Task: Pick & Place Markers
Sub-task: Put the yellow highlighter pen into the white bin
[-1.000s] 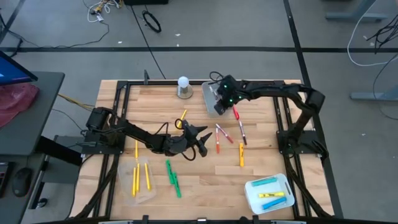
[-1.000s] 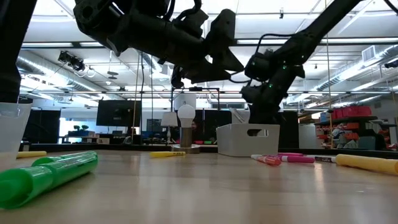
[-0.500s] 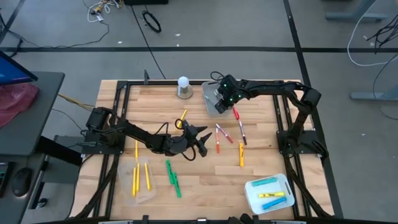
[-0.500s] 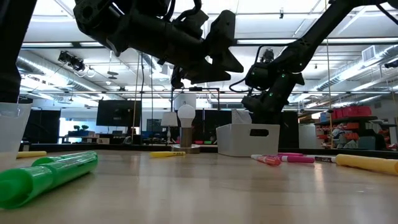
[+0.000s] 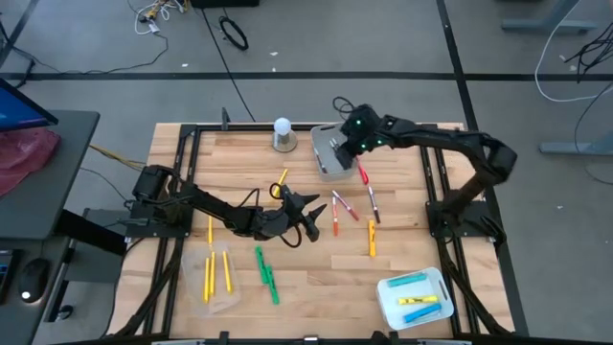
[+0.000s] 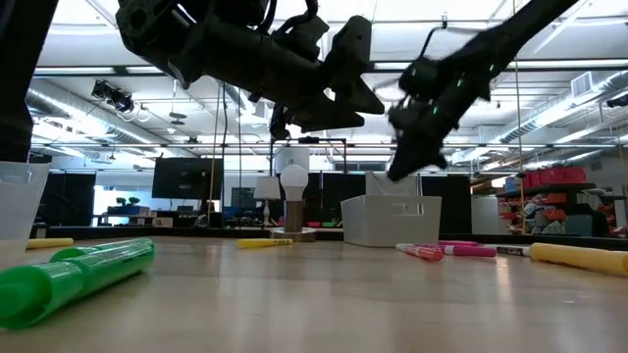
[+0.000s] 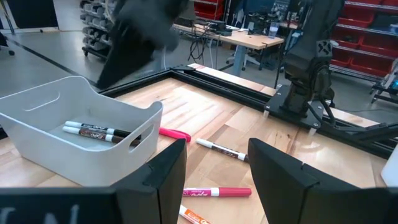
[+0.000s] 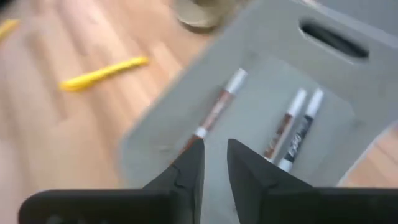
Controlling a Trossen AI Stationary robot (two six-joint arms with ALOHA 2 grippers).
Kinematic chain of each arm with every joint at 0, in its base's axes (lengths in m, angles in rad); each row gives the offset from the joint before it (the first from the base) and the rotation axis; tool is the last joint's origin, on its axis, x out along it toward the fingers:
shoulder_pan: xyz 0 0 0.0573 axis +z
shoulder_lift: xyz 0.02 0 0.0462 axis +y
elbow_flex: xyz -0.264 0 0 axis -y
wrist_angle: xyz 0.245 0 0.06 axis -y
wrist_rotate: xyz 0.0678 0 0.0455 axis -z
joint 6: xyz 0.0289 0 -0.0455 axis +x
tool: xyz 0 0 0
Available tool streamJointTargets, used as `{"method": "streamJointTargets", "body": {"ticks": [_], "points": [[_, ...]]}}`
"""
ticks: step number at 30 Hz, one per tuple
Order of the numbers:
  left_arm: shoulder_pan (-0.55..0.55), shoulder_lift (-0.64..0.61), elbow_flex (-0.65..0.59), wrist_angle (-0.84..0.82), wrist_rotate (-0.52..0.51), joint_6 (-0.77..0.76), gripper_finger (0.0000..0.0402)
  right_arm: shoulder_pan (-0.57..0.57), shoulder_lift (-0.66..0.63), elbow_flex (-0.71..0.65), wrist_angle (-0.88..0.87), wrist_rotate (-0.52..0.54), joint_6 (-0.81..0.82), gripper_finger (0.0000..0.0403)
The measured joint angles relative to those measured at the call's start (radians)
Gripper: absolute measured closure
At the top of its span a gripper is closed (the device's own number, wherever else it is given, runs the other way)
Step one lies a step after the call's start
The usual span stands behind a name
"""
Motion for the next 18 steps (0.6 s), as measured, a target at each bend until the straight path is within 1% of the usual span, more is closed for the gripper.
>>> {"method": "streamJointTargets", "body": {"ticks": [4, 6, 8, 11, 13, 16, 18], "points": [[-0.002, 0.0, 0.0, 0.0, 0.0, 0.0, 0.0223, 0.106, -0.14, -0.012, -0.025, 0.006, -0.034, 0.033], [-0.003, 0.0, 0.0, -0.003, 0.0, 0.0, 0.0223, 0.192, -0.21, -0.045, -0.006, 0.041, -0.044, 0.033], [-0.003, 0.0, 0.0, -0.005, 0.013, 0.0, 0.0223, 0.29, -0.276, -0.099, 0.023, 0.101, -0.044, 0.033], [-0.003, 0.0, 0.0, -0.011, 0.033, 0.0, 0.0223, 0.44, -0.365, -0.21, 0.098, 0.207, -0.025, 0.033], [-0.003, 0.0, 0.0, -0.018, 0.041, 0.0, 0.0223, 0.534, -0.411, -0.301, 0.169, 0.258, 0.014, 0.033], [-0.003, 0.0, 0.0, -0.024, 0.041, 0.0, 0.0223, 0.652, -0.454, -0.438, 0.286, 0.292, 0.075, 0.033], [-0.003, 0.0, 0.0, -0.028, 0.041, 0.0, 0.0223, 0.705, -0.466, -0.53, 0.382, 0.294, 0.114, 0.033]]}}
